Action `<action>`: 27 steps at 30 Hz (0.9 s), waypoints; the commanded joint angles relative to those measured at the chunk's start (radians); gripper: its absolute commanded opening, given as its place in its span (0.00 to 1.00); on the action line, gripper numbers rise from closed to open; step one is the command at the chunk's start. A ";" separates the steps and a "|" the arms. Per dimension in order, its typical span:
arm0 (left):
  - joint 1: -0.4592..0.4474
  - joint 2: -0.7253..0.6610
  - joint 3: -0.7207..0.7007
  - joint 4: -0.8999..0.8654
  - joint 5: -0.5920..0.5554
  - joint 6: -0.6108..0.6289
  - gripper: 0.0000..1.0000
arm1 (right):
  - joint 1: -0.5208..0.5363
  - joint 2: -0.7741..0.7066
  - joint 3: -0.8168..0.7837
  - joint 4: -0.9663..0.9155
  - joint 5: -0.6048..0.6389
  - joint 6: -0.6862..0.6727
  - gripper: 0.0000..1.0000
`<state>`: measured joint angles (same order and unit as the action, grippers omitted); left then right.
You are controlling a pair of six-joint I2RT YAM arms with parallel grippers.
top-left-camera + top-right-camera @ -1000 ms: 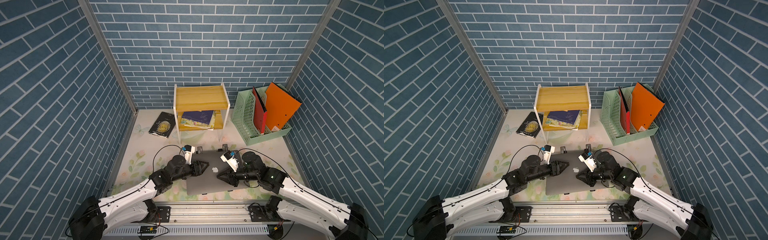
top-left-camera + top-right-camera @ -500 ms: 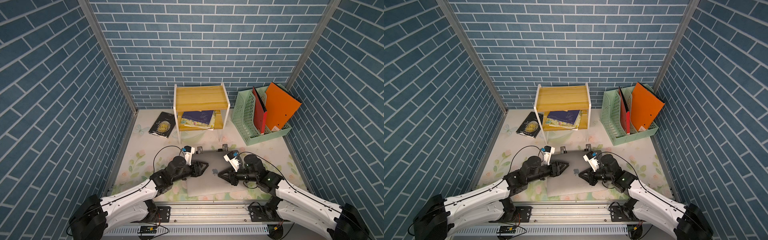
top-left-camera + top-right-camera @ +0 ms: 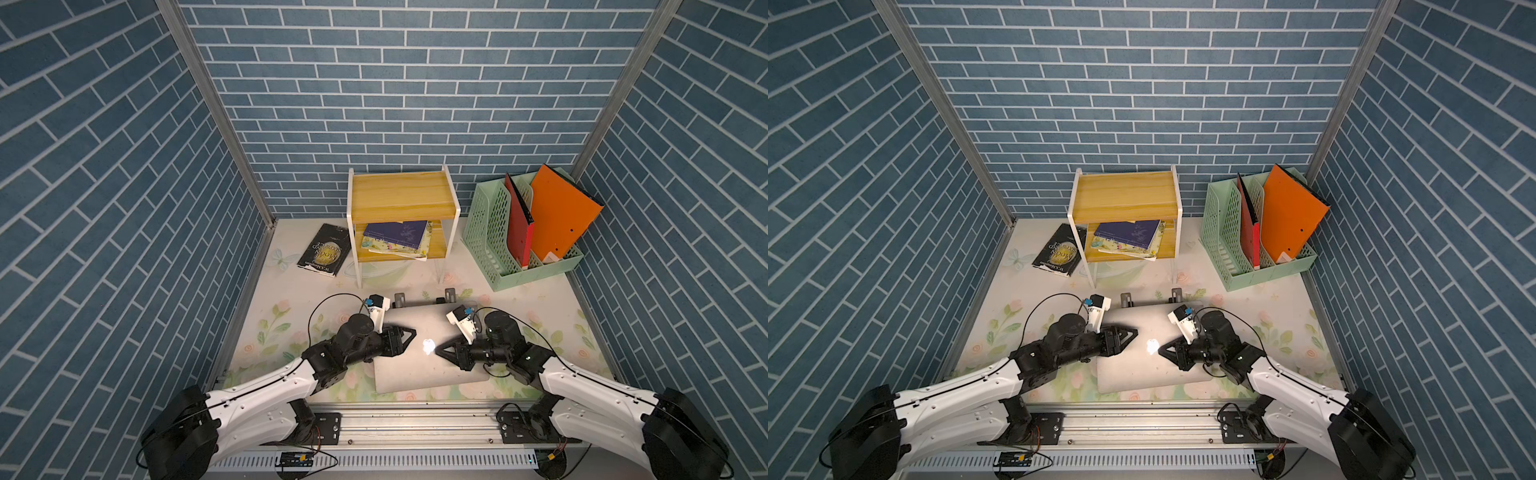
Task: Close the laptop lid and set it aside
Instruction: Close the lid of the laptop.
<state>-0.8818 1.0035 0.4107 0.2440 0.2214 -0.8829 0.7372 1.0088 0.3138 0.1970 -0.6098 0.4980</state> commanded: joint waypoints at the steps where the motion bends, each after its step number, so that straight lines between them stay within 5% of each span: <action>1: -0.003 -0.014 -0.012 0.013 -0.009 0.043 0.59 | -0.021 0.027 -0.036 -0.001 0.029 -0.002 0.15; 14: -0.003 -0.250 -0.080 0.054 -0.109 0.358 0.81 | -0.044 -0.010 -0.059 -0.001 0.035 -0.027 0.19; 22: 0.018 -0.607 -0.331 0.221 -0.205 0.285 1.00 | -0.064 -0.117 -0.061 -0.046 0.058 -0.040 0.25; 27: 0.094 -0.790 -0.330 0.016 -0.218 0.218 1.00 | -0.086 -0.132 -0.081 0.032 0.006 -0.028 0.27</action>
<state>-0.8185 0.2638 0.0566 0.3489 0.0391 -0.6277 0.6659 0.8921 0.2535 0.1883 -0.5816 0.4900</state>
